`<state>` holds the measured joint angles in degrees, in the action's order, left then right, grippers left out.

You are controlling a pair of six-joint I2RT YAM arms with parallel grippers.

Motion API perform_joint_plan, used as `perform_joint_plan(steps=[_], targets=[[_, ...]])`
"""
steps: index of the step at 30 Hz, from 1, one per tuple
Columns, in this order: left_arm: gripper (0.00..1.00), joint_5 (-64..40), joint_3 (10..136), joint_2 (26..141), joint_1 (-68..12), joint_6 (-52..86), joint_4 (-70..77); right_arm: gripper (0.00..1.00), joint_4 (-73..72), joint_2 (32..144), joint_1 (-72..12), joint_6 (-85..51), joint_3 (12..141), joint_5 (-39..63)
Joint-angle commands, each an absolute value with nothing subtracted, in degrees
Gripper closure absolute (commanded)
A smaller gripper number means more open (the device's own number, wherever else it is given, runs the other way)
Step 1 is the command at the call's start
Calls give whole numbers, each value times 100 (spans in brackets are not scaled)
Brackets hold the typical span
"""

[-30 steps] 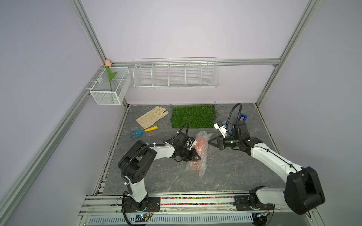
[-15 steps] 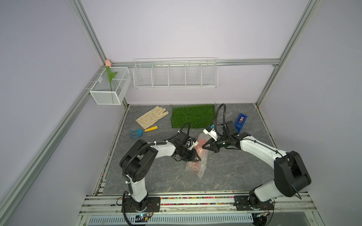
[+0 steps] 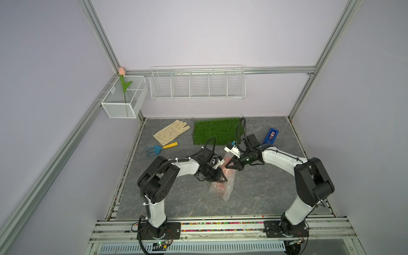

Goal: Wrap wine glasses in bubble wrap
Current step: Stick the tape on the bubble wrap.

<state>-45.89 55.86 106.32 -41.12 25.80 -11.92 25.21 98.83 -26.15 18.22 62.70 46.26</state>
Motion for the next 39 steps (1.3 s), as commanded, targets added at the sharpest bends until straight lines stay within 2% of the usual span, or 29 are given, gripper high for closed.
perform_joint_plan(steps=[1, 21, 34, 39], targets=[[82, -4632, 5741, 10809, -4078, 2417, -1335, 93, 2826, 9957, -2670, 2153, 6370, 4592], [82, -4772, 5761, 10684, -4078, 2399, -1449, 91, 2698, 10107, -2924, 2105, 6486, 3638], [82, -4737, 5661, 10609, -4069, 2442, -1421, 68, 2461, 9748, -2943, 2244, 6258, 3352], [82, -4735, 5625, 10630, -4069, 2457, -1393, 64, 2602, 9746, -2921, 2243, 6448, 3515]])
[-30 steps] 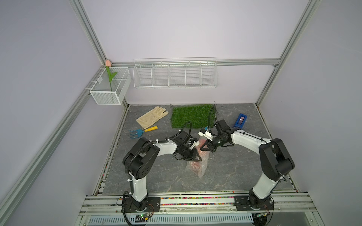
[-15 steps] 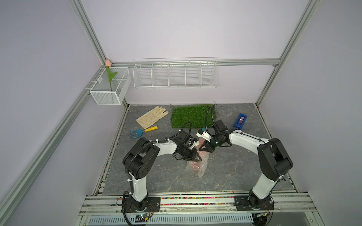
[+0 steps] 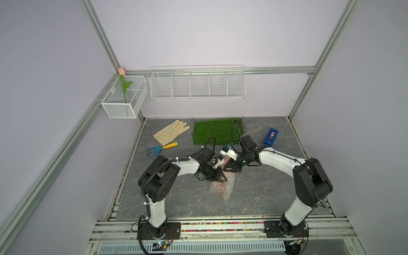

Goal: Wrap wine glasses in bubble wrap
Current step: Stick the tape on the bubble wrap.

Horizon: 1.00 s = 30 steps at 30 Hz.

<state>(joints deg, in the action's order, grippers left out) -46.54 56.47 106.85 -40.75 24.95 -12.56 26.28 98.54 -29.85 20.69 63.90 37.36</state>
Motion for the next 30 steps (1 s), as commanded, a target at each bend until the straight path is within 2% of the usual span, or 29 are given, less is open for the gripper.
perform_joint_plan(steps=[1, 14, 19, 23, 30], targets=[[82, -4729, 5610, 10634, -4069, 2452, -1389, 63, 2570, 9694, -2917, 2205, 6460, 3595], [82, -4729, 5520, 10576, -4069, 2487, -1294, 57, 2464, 8979, -2865, 1816, 6355, 3585], [82, -4721, 5478, 10582, -4075, 2599, -1145, 61, 2286, 8563, -2933, 1113, 6050, 4175], [81, -4742, 5442, 10579, -4069, 2643, -1072, 65, 1962, 8385, -3089, 671, 5608, 4164], [82, -4725, 5384, 10502, -4069, 2672, -1042, 69, 1887, 8818, -3136, 214, 5411, 3930]])
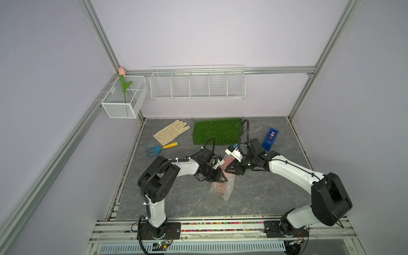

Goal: Wrap wine glasses in bubble wrap
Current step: Stick the tape on the bubble wrap.

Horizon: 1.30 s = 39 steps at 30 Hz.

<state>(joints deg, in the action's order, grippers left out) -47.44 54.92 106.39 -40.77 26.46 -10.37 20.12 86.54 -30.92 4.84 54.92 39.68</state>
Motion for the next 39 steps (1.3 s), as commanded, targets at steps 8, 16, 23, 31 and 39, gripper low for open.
perform_joint_plan(steps=[8, 16, 23, 31, 39], targets=[[82, -4711, 5371, 10447, -4069, 2685, -1041, 69, 2069, 9312, -3136, 211, 5576, 3719], [82, -4702, 5371, 10426, -4072, 2688, -1060, 69, 2272, 9493, -3137, 281, 5640, 3366], [82, -4685, 5396, 10424, -4069, 2681, -1081, 69, 2085, 9150, -3136, 219, 5669, 3804], [81, -4707, 5397, 10452, -4069, 2736, -1022, 69, 1787, 9291, -3133, -21, 5874, 3949], [81, -4713, 5379, 10445, -4069, 2733, -1019, 69, 1472, 9671, -3112, -348, 6058, 3551]])
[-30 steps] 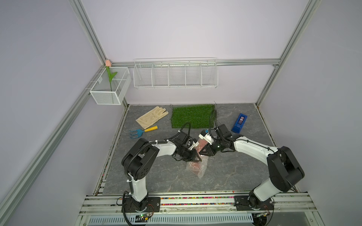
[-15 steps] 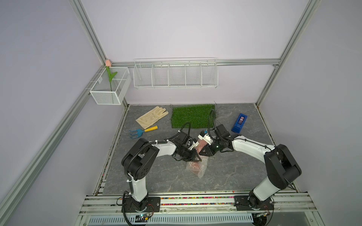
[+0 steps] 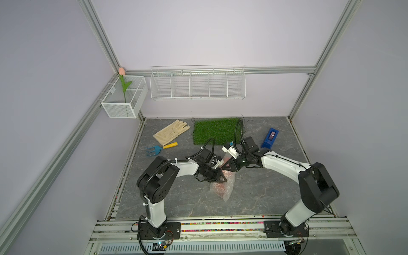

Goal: Wrap wine glasses in bubble wrap
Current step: Stick the tape on the bubble wrap.

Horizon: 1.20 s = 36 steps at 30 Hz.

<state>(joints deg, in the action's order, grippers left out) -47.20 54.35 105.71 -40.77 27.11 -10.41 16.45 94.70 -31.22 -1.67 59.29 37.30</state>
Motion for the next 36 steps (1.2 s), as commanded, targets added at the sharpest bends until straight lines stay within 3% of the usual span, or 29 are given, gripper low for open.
perform_joint_plan(steps=[1, 9, 21, 28, 36], targets=[[81, -4705, 5379, 10441, -4069, 2727, -1026, 69, 1492, 9729, -3111, -360, 6087, 3535], [76, -4607, 5395, 10363, -4074, 2701, -1099, 69, 1576, 9884, -3111, -409, 6050, 3598], [39, -4189, 5740, 10126, -4026, 2420, -1545, 69, 1778, 8636, -2691, -614, 5700, 3970], [34, -4153, 6105, 10172, -4008, 2226, -1820, 69, 2060, 8113, -2402, -498, 5258, 3812], [31, -4271, 6406, 10200, -4008, 2036, -2075, 70, 1937, 8654, -2342, -631, 5071, 3562]])
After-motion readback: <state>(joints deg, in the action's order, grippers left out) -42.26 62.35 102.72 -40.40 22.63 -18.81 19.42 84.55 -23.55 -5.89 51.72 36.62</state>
